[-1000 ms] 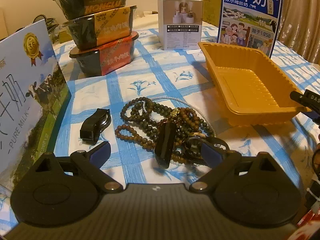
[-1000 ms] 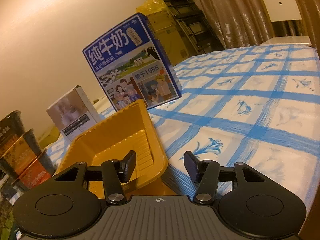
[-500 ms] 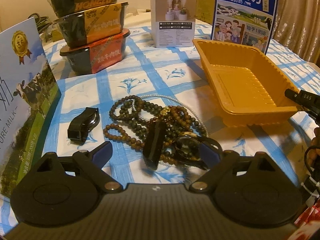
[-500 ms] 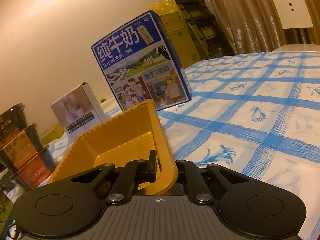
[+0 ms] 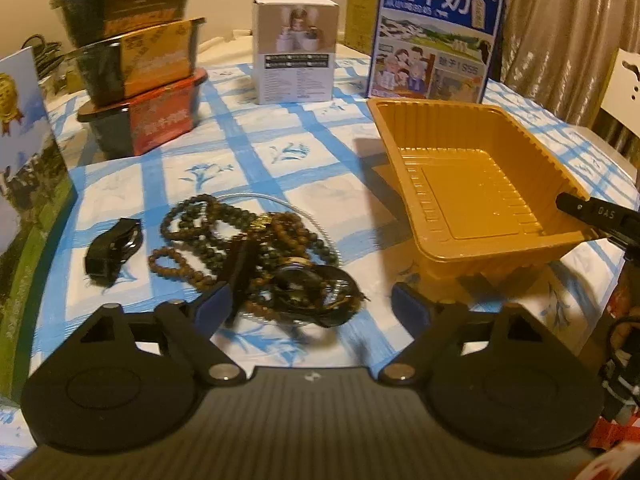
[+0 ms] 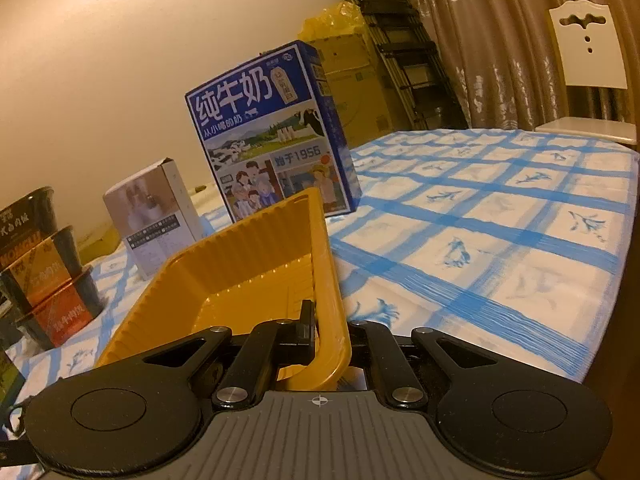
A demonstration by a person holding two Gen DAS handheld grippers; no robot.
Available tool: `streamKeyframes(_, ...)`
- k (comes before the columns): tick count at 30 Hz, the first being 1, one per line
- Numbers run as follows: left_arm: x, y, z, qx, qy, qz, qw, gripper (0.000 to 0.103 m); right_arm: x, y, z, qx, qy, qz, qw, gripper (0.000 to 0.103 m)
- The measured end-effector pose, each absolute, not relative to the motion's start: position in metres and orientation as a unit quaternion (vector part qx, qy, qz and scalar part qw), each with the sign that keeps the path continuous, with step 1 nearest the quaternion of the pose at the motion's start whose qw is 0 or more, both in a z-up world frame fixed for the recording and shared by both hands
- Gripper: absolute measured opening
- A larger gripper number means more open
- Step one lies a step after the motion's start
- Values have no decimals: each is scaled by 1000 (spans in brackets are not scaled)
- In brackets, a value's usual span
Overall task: Organize jewelry
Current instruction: 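Grasp a black pendant from the bead necklaces with the left tool while the right tool holds the tray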
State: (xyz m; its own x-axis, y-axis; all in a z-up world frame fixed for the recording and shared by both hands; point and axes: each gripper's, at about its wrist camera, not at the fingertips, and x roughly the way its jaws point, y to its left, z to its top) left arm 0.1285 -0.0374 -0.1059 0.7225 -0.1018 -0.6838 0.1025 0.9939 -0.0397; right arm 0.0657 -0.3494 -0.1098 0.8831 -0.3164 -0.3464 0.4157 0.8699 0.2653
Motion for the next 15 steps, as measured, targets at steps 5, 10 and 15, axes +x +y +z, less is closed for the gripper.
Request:
streamKeyframes(5,139,-51,-110,18,361,-56,931,65,61,-351,-112,173,156,-192,953,6)
streamKeyframes(10,144,-60,-115,42,364,-62,928,42,60,-352,-111,173,158,-192,953,6)
streamKeyframes(15,144,-58,-120,50,372,-59,925,26,59,-352,-109,167,160,-189,954,6)
